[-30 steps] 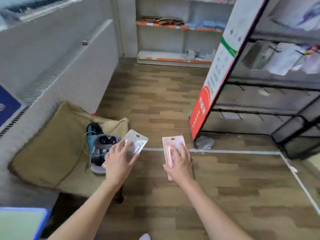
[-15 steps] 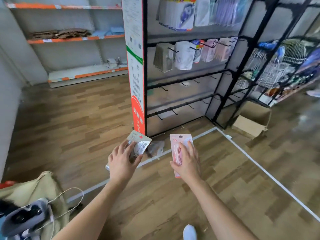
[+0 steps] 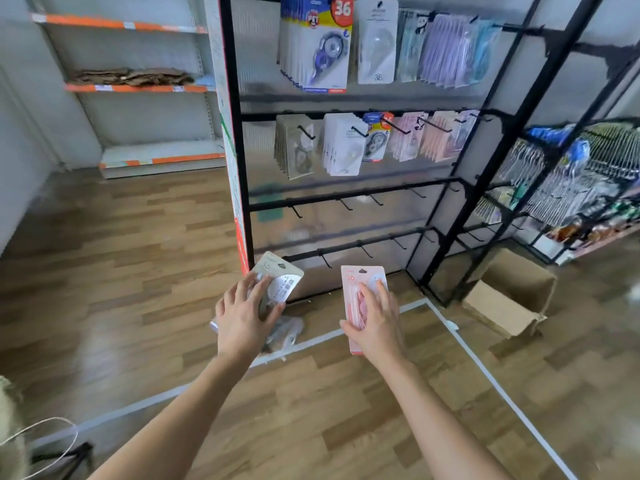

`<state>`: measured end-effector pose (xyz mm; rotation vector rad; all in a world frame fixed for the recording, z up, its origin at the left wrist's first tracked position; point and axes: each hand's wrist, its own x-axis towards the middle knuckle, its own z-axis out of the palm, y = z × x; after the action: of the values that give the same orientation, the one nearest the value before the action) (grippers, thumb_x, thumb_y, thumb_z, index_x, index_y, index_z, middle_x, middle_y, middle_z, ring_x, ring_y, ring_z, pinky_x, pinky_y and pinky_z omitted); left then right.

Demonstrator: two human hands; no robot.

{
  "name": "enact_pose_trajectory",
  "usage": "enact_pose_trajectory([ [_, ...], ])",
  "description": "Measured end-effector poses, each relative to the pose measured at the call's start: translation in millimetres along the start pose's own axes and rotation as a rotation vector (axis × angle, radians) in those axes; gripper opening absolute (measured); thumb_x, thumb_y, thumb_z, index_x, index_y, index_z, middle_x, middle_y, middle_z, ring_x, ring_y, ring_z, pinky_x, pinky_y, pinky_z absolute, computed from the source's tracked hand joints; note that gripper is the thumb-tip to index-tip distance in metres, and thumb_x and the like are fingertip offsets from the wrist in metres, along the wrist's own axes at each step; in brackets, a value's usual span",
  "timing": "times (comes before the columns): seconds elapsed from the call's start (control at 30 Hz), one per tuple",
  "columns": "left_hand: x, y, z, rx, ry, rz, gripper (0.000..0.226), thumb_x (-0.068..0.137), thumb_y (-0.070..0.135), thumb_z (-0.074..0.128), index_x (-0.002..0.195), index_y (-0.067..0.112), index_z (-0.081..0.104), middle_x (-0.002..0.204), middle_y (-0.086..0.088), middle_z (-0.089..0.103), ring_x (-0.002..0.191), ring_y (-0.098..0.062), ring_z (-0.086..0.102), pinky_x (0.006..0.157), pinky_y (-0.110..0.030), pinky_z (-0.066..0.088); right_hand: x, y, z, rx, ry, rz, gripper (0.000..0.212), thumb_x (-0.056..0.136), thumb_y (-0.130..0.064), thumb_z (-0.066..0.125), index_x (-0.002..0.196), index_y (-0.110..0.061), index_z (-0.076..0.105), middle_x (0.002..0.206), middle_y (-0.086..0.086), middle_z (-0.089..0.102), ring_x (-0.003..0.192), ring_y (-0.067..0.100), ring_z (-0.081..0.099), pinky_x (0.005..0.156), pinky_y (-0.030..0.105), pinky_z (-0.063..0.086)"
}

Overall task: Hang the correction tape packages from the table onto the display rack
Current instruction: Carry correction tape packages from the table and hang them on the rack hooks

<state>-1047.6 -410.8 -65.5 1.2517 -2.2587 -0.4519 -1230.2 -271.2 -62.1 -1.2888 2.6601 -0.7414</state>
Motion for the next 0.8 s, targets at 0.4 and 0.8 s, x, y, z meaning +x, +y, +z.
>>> enact_pose_trajectory([
  [0.4,148.3,70.1,71.8,-0.068,0.173,-0.043,0.05,0.087,0.037,0.064,0.135,0.029,0.05,0.145,-0.005,0.04,0.13,-0.032,0.034,0.103,-0.047,0.027,181.2,58.9,-26.2,0.001,0.023,-0.129,0.075,0.081,-0.045,0.067,0.145,-0.027,0.03,0.157,0.003,0.013,0.141,0.024,0.018,0.107,0.036,0.028],
  [0.8,259.5,127.8,102.3,-0.069,0.34,-0.146,0.049,0.093,0.045,0.05,0.14,0.038,0.04,0.153,-0.002,0.026,0.138,-0.029,0.021,0.109,-0.051,0.021,316.0,78.3,-25.5,0.043,-0.035,-0.292,0.077,0.082,-0.045,0.068,0.146,-0.028,0.028,0.157,0.004,0.011,0.142,0.025,0.016,0.111,0.038,0.028],
])
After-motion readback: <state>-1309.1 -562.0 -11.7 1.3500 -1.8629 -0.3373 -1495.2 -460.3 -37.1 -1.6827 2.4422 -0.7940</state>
